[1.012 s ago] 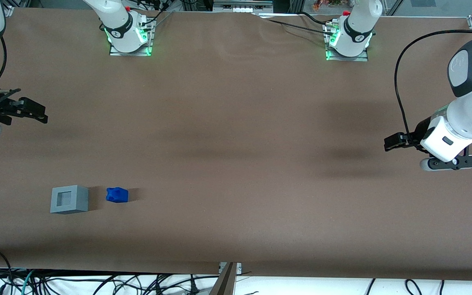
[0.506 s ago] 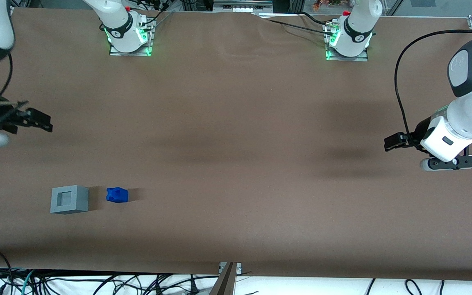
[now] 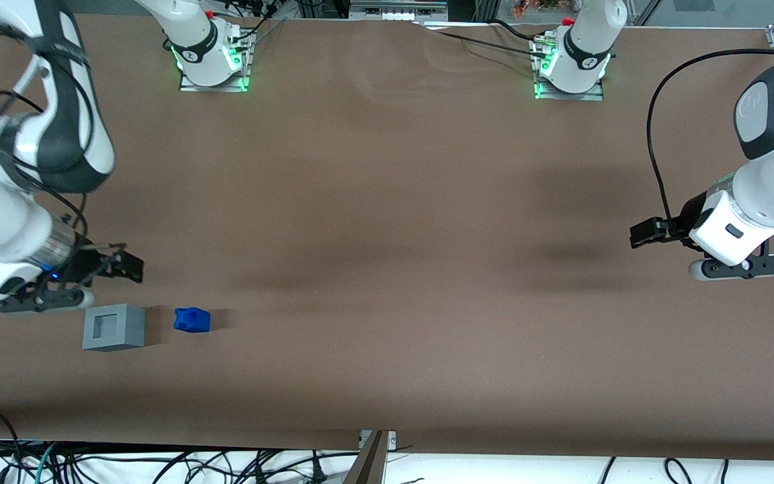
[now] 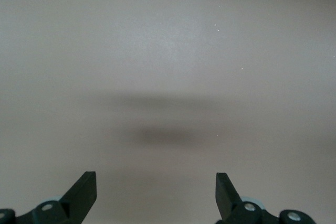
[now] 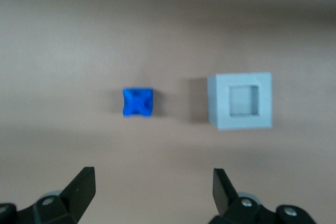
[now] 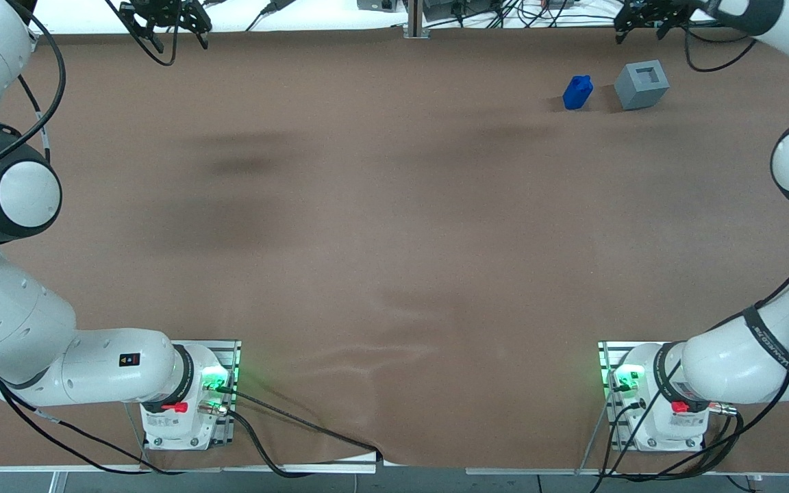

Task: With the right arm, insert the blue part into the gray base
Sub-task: 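Move the open right gripper down over the blue block, then close the right gripper on the blue block and lift it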

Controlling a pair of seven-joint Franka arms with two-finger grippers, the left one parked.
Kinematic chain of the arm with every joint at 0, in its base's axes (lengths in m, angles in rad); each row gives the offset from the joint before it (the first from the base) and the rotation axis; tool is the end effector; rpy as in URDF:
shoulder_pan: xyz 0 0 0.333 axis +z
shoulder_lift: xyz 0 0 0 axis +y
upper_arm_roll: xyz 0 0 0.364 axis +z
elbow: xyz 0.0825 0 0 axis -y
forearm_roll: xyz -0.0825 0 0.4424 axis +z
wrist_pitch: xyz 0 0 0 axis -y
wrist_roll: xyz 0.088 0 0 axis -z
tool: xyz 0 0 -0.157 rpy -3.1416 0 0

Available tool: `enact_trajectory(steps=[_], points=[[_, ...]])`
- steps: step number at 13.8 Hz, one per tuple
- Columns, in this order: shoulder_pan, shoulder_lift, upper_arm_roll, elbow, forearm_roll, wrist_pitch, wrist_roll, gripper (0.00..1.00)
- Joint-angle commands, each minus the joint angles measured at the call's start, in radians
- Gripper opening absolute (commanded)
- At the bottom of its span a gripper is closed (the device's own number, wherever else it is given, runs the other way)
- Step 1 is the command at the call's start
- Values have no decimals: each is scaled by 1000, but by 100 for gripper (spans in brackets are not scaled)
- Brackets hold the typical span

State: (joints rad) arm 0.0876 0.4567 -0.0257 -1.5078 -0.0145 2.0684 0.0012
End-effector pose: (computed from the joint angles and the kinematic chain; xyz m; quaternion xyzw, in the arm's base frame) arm 0.7770 0.0494 0.3829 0.9980 0.0350 0.0523 0.0105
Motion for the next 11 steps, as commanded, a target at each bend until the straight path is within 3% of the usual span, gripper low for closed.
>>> enact_trajectory(steps=[1,4,11], points=[[33,109,1,17,10,119,65,99],[41,198,1,17,8,255,65,100],[35,280,0,17,30,323,65,99]])
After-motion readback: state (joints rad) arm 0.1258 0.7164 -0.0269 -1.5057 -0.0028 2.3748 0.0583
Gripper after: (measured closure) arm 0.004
